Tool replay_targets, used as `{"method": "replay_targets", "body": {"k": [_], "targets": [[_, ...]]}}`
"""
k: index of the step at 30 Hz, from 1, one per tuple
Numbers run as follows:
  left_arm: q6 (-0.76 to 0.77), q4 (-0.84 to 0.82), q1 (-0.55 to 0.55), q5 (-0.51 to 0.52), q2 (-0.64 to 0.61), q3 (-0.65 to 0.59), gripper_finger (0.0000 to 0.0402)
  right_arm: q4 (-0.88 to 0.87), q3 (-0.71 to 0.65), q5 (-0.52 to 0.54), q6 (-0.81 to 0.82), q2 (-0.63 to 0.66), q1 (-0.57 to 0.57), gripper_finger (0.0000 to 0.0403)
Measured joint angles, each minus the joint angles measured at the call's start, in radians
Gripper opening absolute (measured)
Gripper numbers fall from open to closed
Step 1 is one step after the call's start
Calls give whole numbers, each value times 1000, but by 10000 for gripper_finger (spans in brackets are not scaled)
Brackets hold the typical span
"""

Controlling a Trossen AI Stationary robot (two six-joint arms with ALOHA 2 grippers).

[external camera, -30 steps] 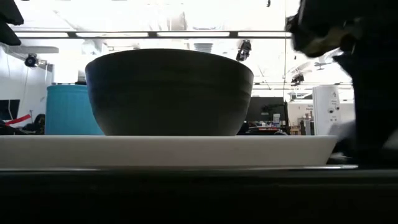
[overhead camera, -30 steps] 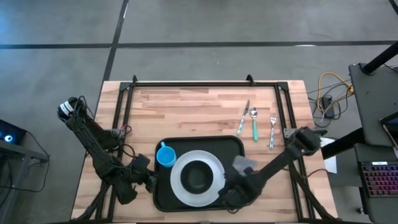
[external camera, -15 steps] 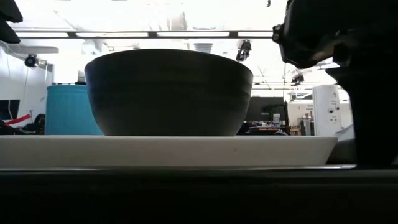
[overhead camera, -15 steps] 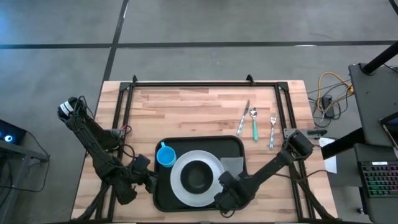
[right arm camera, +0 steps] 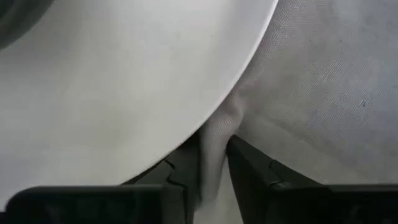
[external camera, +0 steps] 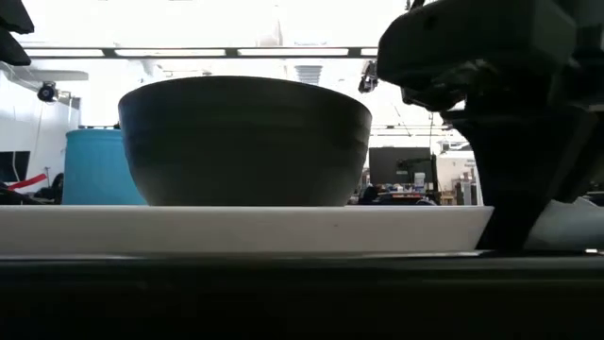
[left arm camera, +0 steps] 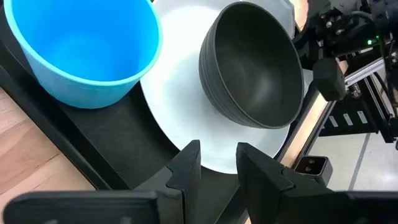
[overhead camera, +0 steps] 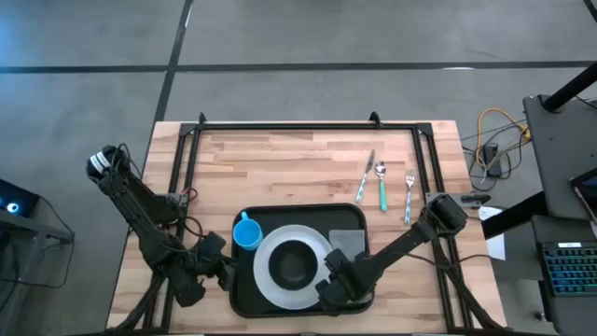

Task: Set up tray
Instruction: Put the napkin on top of the tray, then put the fork on top of the napkin

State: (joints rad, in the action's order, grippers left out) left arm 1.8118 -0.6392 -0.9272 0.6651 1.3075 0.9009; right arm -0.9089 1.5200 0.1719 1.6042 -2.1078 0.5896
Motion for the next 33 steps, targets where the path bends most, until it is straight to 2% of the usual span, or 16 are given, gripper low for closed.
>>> {"method": "replay_targets", "body": {"k": [12,17,23,26,30,33], "targets": [[-20,0,0,0,0,-5,84,-35,8,53,-6,78,-4,159],[-22,9,-1,0,0,-4,84,-198,26,95,66,129,-10,183],[-23,12,-2,0,0,-4,84,-394,2,128,109,244,-59,189],[-23,11,-2,0,0,-4,84,-510,-53,110,109,308,-103,184],[-27,11,-2,0,0,-4,84,-471,-209,43,72,455,-187,173],[-27,11,-2,0,0,-5,84,-461,-347,1,115,565,-248,165]]}}
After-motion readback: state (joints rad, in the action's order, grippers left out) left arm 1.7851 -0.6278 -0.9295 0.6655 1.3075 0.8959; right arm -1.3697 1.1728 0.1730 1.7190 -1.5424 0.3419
